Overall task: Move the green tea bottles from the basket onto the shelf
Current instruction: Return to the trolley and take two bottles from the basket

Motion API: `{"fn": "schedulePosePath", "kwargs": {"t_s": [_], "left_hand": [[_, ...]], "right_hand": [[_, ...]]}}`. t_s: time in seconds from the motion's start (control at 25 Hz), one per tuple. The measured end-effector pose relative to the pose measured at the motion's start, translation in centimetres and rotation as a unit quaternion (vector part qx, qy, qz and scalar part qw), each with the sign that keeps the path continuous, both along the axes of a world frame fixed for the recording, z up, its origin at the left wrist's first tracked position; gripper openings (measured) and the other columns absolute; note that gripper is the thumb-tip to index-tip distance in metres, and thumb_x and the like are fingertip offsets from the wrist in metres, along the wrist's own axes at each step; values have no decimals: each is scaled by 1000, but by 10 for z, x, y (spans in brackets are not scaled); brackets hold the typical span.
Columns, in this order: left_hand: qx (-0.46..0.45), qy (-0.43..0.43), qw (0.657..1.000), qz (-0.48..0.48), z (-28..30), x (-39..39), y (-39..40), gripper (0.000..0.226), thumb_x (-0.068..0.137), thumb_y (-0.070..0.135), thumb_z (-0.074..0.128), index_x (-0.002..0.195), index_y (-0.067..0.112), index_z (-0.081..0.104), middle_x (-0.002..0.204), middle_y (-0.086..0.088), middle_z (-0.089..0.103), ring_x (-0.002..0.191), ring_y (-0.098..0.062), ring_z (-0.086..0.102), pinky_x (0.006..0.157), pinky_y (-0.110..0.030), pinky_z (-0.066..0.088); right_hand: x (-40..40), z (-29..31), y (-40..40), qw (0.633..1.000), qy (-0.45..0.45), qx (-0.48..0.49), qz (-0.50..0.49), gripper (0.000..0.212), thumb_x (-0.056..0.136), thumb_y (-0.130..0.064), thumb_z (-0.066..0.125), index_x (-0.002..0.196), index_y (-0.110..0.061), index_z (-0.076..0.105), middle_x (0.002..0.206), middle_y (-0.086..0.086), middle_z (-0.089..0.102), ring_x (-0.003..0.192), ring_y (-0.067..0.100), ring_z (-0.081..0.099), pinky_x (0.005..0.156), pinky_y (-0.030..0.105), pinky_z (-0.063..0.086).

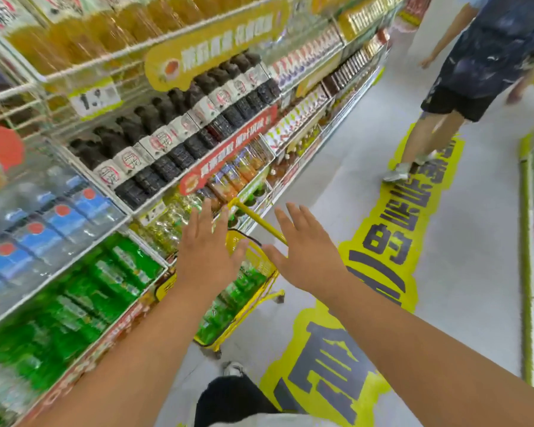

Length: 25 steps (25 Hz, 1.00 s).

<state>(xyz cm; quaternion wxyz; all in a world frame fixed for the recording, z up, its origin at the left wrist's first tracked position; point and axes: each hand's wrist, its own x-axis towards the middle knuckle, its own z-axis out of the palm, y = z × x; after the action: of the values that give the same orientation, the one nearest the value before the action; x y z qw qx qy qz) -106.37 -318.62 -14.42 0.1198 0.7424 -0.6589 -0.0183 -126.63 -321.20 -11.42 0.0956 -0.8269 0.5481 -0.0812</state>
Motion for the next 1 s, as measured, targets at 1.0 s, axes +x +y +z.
{"fn": "schedulePosePath", "kwargs": {"t_s": [1.0], "left_hand": [[121,102,882,444,-120,18,-122,82,95,65,38,161,27,8,169,-8,-2,154,-32,4,125,-48,11]], "right_hand": [[95,-143,-275,904,87,167,384,82,99,-64,35,163,-15,20,171,8,10,158,27,8,127,44,18]]}}
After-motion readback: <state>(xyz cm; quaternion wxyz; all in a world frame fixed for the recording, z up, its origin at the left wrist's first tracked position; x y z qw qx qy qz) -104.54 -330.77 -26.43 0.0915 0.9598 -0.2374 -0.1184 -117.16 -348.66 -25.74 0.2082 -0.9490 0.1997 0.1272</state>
